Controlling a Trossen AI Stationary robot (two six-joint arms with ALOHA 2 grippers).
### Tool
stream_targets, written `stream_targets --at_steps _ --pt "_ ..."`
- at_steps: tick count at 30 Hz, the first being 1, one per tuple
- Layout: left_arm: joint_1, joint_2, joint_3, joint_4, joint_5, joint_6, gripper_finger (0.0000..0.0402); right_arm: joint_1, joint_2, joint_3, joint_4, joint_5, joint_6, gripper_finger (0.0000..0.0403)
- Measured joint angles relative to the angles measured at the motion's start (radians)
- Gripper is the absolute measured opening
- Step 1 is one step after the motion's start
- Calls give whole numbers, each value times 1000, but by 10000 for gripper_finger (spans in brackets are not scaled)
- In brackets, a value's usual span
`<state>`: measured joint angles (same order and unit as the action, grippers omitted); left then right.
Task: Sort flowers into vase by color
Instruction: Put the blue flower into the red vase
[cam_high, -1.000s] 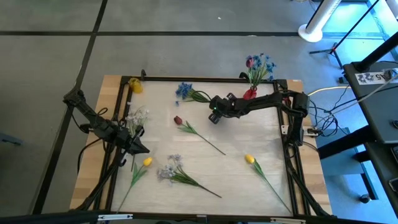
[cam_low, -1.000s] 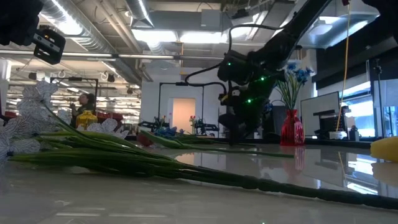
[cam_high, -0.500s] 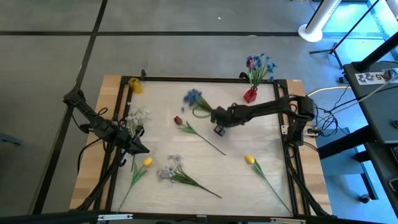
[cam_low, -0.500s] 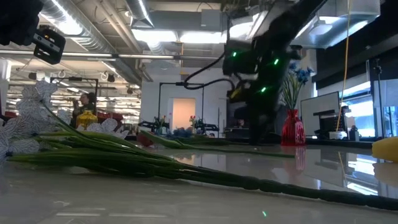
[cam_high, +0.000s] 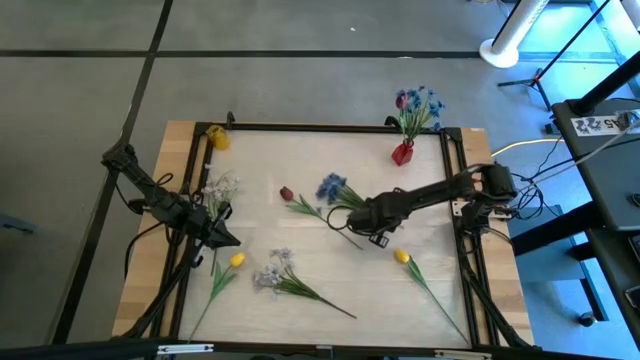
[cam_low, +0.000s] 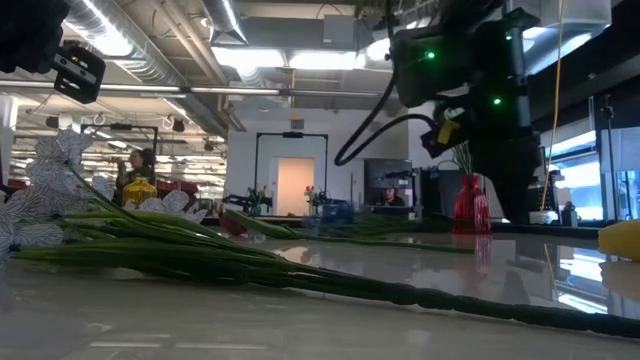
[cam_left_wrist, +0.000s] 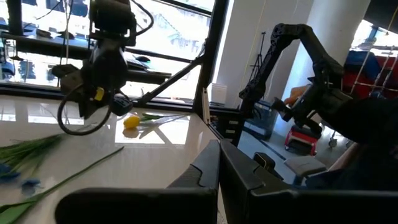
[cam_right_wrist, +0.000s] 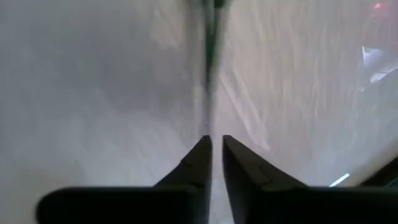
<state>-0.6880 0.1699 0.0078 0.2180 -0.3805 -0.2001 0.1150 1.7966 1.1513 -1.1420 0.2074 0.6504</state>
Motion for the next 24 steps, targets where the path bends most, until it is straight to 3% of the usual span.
stream_targets --at_steps 8,13,18,24 --pt "0 0 0 0 0 0 0 -18 -1 102 -41 -50 -2 170" --pt "0 0 0 0 0 0 0 -32 -1 202 0 36 -72 235" --pt "0 0 0 0 0 0 0 -94 -2 230 188 85 -132 278" --pt "0 0 0 0 0 0 0 -179 64 220 317 23 -240 293"
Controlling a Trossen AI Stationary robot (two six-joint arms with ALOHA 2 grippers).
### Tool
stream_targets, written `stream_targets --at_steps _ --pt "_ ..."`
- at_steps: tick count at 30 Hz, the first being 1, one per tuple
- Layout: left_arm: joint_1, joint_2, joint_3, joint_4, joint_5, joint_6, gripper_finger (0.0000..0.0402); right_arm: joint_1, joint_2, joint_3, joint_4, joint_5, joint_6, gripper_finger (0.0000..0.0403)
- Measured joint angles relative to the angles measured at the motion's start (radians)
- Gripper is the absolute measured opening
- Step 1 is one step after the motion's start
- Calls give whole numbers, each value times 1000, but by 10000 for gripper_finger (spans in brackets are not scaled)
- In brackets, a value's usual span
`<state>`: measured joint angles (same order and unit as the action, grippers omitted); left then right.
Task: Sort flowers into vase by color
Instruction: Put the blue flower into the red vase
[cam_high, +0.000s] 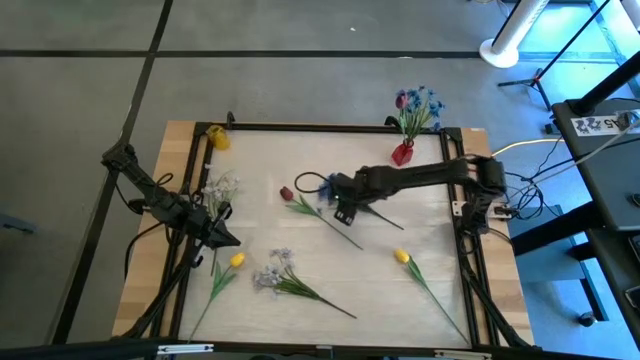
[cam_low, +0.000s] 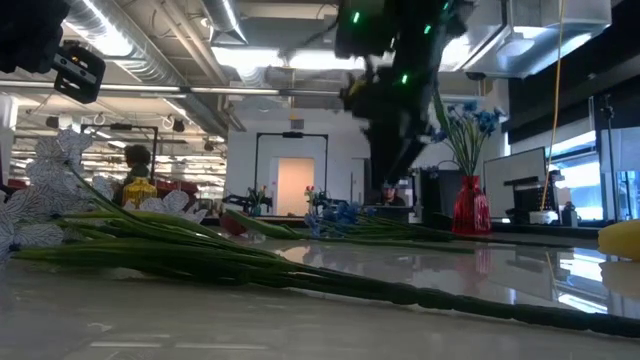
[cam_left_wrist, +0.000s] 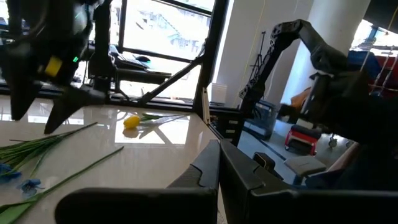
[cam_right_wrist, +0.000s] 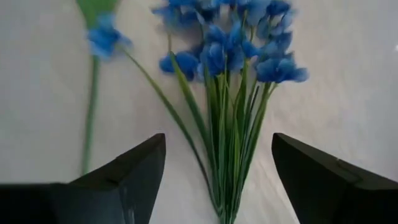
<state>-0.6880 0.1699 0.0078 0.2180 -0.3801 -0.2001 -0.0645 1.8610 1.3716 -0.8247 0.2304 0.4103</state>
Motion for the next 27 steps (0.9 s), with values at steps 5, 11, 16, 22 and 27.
stream_targets --at_steps 5,11,16,22,27 --pt "0 0 0 0 0 0 0 -40 100 -1 -5 -18 -42 293" --pt "0 0 0 0 0 0 0 -56 164 5 -9 -52 -78 256" --pt "0 0 0 0 0 0 0 -55 174 4 -6 -102 -104 175" --pt "0 0 0 0 0 0 0 -52 173 18 27 -112 -122 40" --pt "0 0 0 0 0 0 0 -26 114 32 157 -81 -128 28"
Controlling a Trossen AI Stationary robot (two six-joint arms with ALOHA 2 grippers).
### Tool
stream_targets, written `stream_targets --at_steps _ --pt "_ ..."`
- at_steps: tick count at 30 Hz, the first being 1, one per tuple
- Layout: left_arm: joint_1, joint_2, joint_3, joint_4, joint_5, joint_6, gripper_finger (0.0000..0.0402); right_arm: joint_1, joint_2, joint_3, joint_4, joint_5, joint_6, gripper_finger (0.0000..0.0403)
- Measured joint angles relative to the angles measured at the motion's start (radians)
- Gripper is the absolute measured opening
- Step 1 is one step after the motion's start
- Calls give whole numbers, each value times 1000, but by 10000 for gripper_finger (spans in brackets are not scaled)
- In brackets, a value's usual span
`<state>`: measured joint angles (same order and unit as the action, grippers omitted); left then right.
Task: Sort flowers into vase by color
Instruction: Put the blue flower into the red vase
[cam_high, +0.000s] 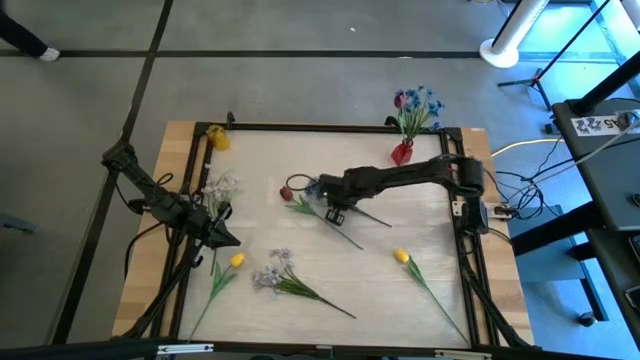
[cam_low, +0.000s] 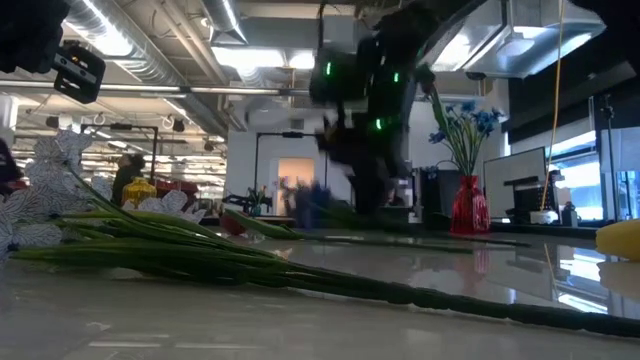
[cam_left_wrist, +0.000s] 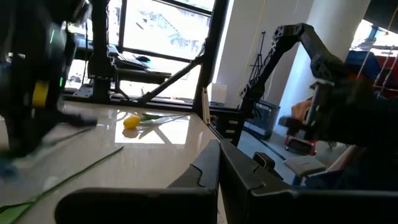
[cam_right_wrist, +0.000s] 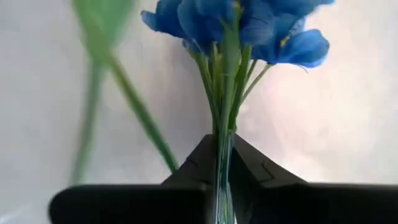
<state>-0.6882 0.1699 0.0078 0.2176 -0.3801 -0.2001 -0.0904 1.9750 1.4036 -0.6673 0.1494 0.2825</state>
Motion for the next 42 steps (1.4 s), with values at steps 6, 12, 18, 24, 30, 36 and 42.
stream_targets --at_steps 6,12,18,24,30,36,42 --pt "0 0 0 0 0 0 0 24 -167 0 57 117 -8 14" --pt "0 0 0 0 0 0 0 109 -382 -84 212 340 -108 17" --pt "0 0 0 0 0 0 0 171 -652 -351 495 559 -193 11" --pt "0 0 0 1 0 0 0 208 -943 -615 791 711 -360 14" --pt "0 0 0 0 0 0 0 198 -1187 -801 1014 830 -556 15" --pt "0 0 0 1 0 0 0 36 -1290 -945 1250 840 -625 9" --pt "0 0 0 0 0 0 0 -193 -1267 -1001 1326 688 -514 13"
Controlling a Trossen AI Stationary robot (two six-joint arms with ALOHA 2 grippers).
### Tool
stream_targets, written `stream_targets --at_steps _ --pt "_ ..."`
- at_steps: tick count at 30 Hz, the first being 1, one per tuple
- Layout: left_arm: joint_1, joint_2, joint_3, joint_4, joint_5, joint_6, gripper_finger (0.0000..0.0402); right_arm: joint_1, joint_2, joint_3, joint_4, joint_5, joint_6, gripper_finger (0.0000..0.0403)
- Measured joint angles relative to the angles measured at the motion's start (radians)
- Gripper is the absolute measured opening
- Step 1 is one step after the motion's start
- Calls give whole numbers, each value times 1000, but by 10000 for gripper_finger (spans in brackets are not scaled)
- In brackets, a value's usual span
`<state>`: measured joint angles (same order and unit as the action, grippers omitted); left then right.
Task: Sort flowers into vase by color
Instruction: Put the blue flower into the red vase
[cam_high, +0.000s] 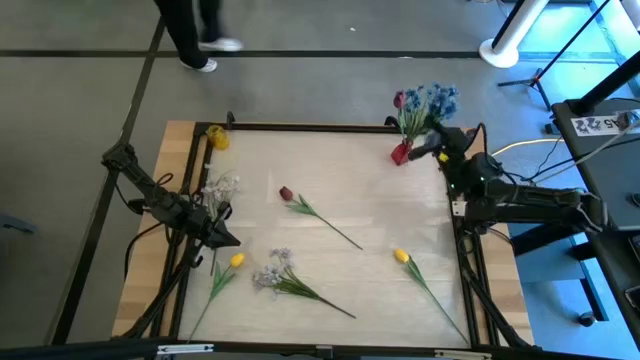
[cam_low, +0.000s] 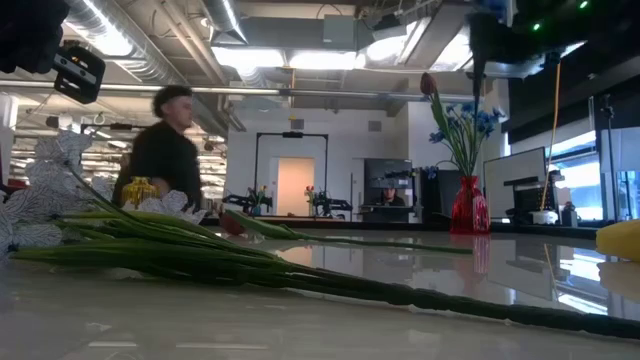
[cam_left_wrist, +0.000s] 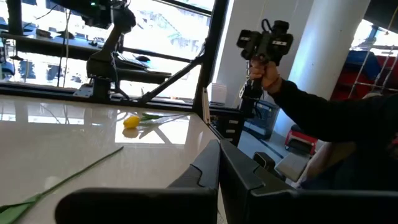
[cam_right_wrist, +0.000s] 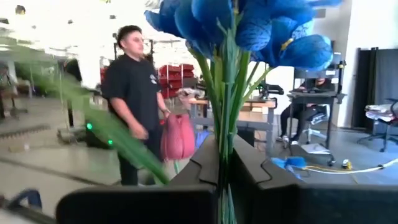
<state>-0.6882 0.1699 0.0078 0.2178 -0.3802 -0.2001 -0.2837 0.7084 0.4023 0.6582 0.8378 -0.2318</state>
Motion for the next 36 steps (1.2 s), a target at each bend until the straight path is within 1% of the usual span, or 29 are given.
stream_targets --at_steps 6,11,19,26,36 --pt "0 0 0 0 0 0 0 -161 76 -5 5 -125 102 10" --pt "0 0 0 0 0 0 0 -218 152 -5 40 -128 108 12" --pt "0 0 0 0 0 0 0 -227 223 -5 50 -141 104 15" --pt "0 0 0 0 0 0 0 -227 272 -5 -33 -115 148 15" --pt "0 0 0 0 0 0 0 -227 328 -5 -121 -115 210 22"
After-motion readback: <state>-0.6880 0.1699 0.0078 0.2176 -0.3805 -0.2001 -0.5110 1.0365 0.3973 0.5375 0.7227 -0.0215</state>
